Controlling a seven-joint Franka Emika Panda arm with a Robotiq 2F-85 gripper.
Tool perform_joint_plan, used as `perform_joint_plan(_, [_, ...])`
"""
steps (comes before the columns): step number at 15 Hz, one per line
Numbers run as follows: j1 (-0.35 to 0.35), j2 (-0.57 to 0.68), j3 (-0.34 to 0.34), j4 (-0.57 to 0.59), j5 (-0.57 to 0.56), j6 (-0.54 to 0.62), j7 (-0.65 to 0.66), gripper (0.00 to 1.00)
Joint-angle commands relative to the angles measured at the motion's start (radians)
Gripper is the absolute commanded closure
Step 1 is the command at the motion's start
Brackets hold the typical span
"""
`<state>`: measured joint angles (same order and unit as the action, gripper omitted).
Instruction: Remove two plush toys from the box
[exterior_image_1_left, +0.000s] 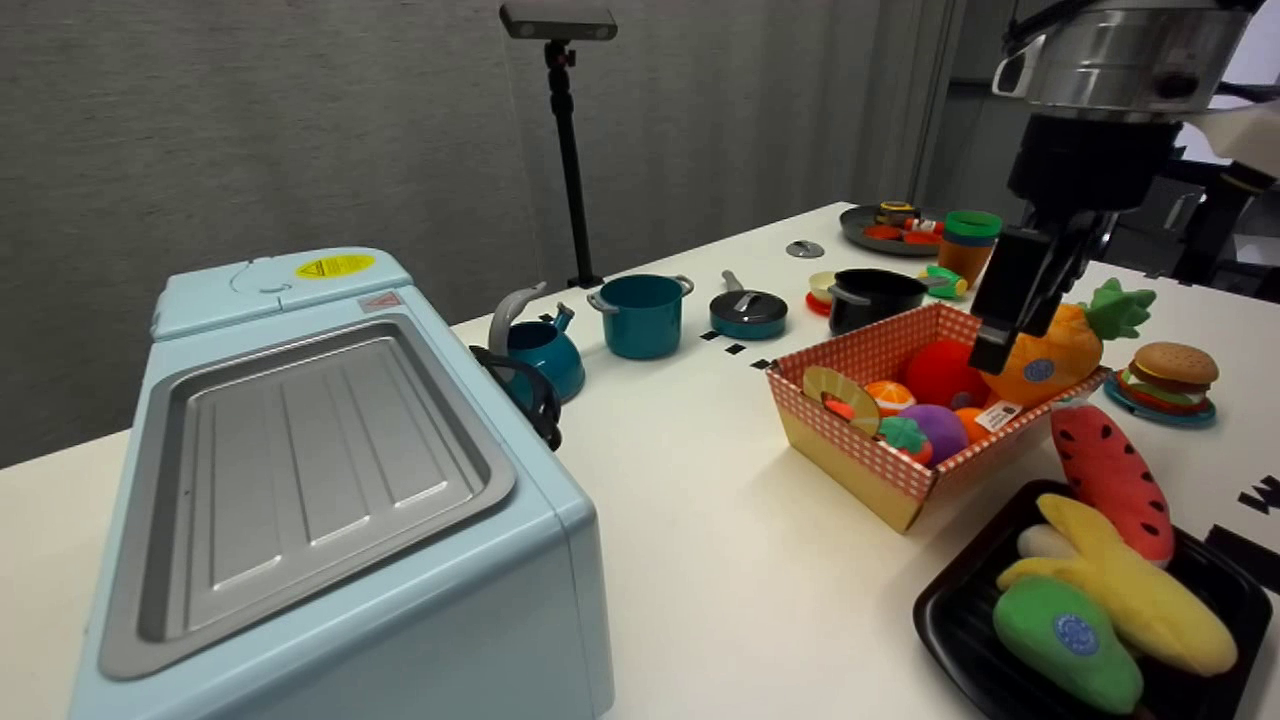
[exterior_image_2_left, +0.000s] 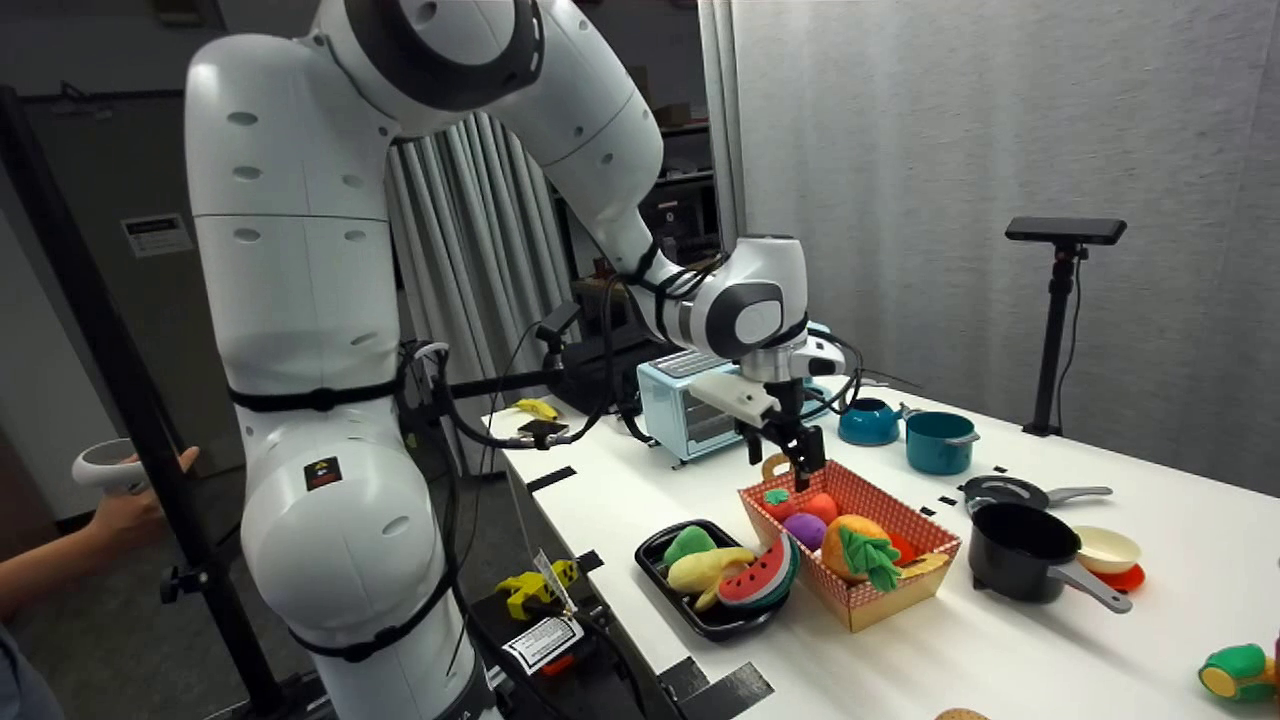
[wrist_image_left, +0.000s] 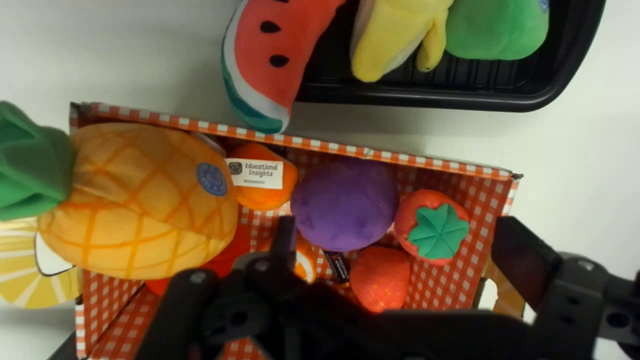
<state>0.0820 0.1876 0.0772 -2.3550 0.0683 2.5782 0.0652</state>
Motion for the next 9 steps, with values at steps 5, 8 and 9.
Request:
perform_joint_plan(5, [-0.053,0.191,0.009,0.149,0.027,-0.034,-0.171,0.0])
perform_joint_plan(8, [-0.063,0.251,0.008,0.189,0.022,-0.039,-0.183,0.0])
perform_joint_plan(9, [-0.066,0.27,0.007,0.203,0.022,-0.042,-0.184,0.0])
